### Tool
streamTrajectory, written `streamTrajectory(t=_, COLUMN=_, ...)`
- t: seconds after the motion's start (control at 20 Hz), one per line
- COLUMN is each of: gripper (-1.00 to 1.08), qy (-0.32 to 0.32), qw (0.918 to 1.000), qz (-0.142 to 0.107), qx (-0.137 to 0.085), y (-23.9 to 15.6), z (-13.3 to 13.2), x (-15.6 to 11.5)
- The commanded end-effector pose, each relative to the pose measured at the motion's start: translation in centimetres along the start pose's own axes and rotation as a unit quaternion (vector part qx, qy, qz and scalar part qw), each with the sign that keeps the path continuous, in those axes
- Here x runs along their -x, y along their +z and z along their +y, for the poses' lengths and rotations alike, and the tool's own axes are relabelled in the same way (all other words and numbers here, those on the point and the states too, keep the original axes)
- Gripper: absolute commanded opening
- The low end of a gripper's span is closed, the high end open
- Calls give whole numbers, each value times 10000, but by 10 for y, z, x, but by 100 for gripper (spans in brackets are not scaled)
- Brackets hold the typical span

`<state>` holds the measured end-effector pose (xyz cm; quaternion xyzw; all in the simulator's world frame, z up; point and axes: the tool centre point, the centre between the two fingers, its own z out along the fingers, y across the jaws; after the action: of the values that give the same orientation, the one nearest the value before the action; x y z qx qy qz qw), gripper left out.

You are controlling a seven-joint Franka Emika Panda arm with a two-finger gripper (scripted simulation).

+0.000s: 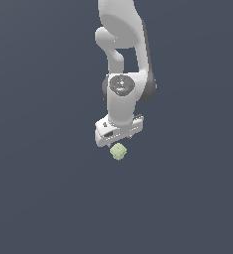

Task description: Pick up the object and move it to a goal position.

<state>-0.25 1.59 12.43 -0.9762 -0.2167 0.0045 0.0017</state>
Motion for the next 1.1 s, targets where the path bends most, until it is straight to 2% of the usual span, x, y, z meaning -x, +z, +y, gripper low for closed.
streamTrajectory(t=0.0, gripper=100, qy=-362, qw=9993, qz=6, qx=10, y=7, z=1, x=-1)
streamTrajectory(t=0.55, gripper=100, qy=-1441, qw=9896, qz=28, qx=30, y=30, z=5, x=-2)
streamTrajectory(t=1.05, gripper=100, qy=-1648, qw=9863, qz=33, qx=31, y=35, z=5, x=-2)
